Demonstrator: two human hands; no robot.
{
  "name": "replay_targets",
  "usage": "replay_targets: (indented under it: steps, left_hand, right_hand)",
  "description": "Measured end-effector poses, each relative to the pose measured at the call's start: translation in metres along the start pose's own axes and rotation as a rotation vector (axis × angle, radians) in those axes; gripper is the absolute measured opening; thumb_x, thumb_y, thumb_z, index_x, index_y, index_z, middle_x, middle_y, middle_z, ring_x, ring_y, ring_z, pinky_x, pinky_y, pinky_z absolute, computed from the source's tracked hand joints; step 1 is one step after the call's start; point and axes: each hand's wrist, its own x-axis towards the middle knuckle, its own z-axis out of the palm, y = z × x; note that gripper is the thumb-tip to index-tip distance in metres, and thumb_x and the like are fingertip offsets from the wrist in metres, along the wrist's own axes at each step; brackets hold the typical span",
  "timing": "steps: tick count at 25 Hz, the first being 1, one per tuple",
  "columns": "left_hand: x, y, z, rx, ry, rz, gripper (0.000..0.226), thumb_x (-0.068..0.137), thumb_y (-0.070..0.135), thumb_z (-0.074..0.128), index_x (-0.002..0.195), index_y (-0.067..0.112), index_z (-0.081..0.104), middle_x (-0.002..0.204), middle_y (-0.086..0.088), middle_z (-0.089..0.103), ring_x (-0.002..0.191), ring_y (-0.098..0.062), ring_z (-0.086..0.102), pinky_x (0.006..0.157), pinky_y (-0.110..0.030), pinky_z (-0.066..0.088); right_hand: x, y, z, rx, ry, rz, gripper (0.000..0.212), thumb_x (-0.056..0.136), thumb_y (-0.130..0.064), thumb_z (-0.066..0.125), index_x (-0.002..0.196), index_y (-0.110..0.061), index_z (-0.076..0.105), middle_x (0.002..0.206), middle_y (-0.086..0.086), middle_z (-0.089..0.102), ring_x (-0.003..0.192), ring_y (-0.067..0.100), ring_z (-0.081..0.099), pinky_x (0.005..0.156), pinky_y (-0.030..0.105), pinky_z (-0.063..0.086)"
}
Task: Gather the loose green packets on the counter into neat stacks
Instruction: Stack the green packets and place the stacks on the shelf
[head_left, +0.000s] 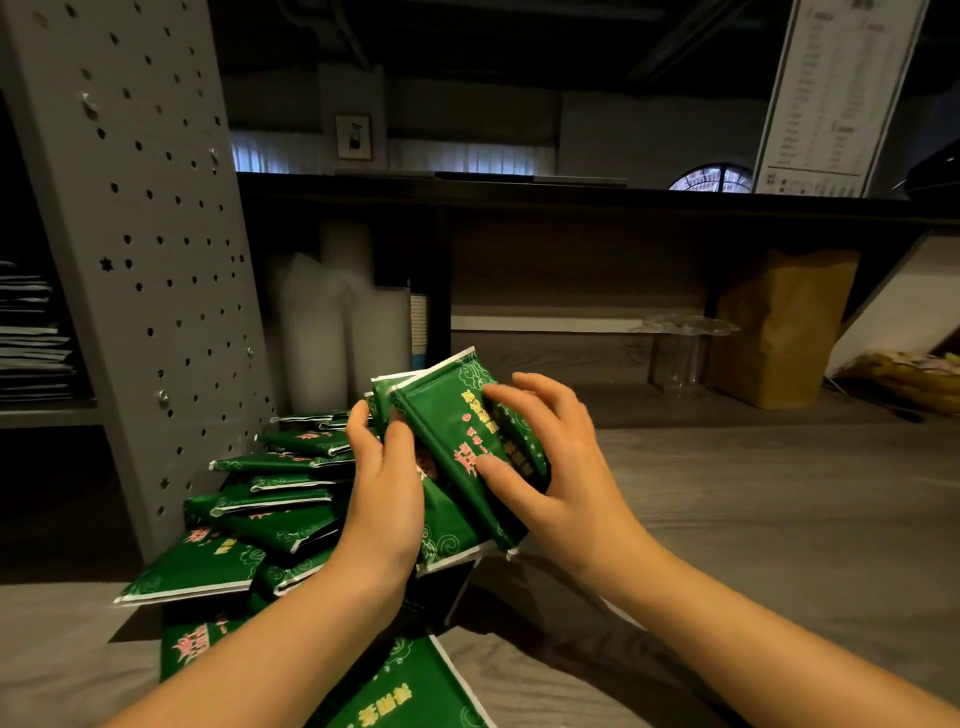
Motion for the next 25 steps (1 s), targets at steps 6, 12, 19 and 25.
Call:
replay_targets:
  steps: [6,12,19,25]
  left_hand:
    - [-0.011,0.012,0.004,-0.026,-0.056,0.102,0.072,0.083,0.050,0.045,0.146,0.033,0.014,0.114,0.015,0.055,0.089,0.013,0.059,0.066,-0.005,0.047]
    - [-0.006,0.014,-0.001,0.060,-0.082,0.137,0.101,0.073,0.026,0.078,0.147,0.035,0.009,0.134,0.002,0.049,0.116,-0.010,0.054,0.090,-0.022,0.044]
    - [0.012,0.030,-0.013,-0.038,0.052,0.212,0.070,0.087,0.016,0.062,0.141,0.029,0.019,0.114,0.004,0.056,0.097,-0.009,0.061,0.069,-0.025,0.054]
    - [0.037,0.031,-0.033,-0.039,0.201,0.235,0.072,0.088,0.018,0.061,0.142,0.026,0.015,0.115,0.000,0.055,0.097,-0.010,0.059,0.074,-0.030,0.054]
  right_hand:
    - [-0.007,-0.010,0.019,0.388,-0.097,0.218,0.070,0.091,-0.020,0.060,0.144,-0.032,0.016,0.103,-0.053,0.047,0.106,-0.026,0.046,0.089,0.001,0.035]
    - [-0.006,-0.019,0.032,0.521,-0.125,0.263,0.060,0.094,-0.023,0.054,0.146,-0.032,0.025,0.125,-0.036,0.046,0.118,-0.020,0.042,0.103,0.012,0.035]
    - [0.079,0.042,0.012,0.138,-0.120,0.295,0.033,0.101,-0.017,0.038,0.128,-0.009,0.054,0.130,0.008,0.058,0.123,0.021,0.051,0.105,0.033,0.038]
    - [0.135,0.112,0.032,-0.493,-0.395,0.456,0.033,0.100,-0.028,0.038,0.124,-0.011,0.053,0.129,0.017,0.053,0.119,0.035,0.047,0.097,0.043,0.041]
